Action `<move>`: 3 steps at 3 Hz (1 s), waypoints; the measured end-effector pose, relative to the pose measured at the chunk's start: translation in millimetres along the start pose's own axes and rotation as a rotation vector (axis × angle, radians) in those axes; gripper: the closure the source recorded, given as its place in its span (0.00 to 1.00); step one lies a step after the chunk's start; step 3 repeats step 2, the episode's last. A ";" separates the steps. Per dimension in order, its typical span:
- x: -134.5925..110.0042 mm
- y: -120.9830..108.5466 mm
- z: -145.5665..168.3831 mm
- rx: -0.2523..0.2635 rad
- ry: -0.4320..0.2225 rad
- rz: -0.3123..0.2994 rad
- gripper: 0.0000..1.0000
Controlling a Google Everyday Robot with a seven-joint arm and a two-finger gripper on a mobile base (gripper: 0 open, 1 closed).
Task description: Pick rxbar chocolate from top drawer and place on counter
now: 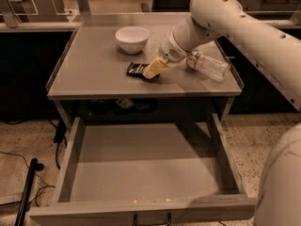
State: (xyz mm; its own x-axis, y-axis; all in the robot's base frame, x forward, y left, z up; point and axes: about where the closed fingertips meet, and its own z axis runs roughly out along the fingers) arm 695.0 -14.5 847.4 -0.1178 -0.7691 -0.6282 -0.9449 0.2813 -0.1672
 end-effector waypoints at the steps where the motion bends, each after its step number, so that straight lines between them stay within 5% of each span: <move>1: 0.0 0.0 0.1 0.000 0.000 0.000 0.00; 3: 0.0 0.1 0.1 0.000 0.000 0.000 0.00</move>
Offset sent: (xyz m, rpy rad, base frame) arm 0.0000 0.0000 0.0000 0.0000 0.0001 0.0001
